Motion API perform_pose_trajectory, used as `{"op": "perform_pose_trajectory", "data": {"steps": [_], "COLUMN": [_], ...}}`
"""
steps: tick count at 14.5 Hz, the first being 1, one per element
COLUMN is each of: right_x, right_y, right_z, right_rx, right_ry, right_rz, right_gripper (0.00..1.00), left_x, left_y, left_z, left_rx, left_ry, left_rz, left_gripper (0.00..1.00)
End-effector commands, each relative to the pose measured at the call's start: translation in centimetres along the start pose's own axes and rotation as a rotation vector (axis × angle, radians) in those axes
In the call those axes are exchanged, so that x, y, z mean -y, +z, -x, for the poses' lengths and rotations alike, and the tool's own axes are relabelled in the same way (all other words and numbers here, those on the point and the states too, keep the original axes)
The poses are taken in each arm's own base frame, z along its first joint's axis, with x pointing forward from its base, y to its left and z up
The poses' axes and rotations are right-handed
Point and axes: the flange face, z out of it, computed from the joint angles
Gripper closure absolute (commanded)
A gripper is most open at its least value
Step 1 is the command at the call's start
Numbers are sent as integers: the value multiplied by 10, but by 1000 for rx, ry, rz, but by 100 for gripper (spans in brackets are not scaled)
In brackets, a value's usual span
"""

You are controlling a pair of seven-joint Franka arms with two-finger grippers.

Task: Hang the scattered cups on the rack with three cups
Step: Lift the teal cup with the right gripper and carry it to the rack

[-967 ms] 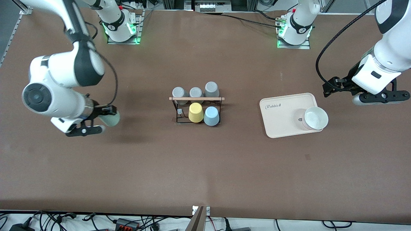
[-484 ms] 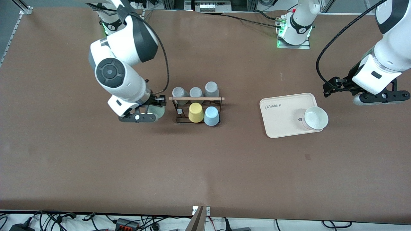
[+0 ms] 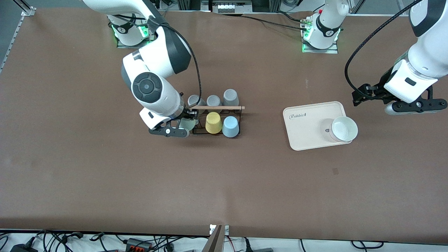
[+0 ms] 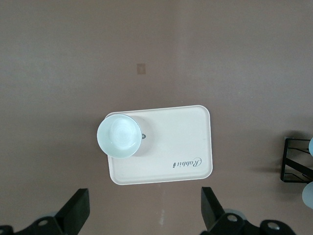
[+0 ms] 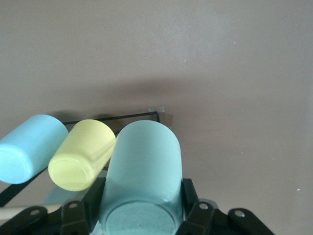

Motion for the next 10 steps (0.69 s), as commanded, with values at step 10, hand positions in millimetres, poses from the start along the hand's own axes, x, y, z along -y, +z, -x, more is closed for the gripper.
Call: {"op": "perform_pose_trajectory", "data": {"steps": [10], "right_x": [23], "right_y": [37], "right_z": [-5], "right_rx": [71], "right_ry": [61], "right_rz": [-48], "right_gripper": [72], "left_x": [2], "left_y": [-3], "left_z": [0], "left_rx": [0], "left_ry": [14], "left_rz": [-2], "left_gripper": [0]}}
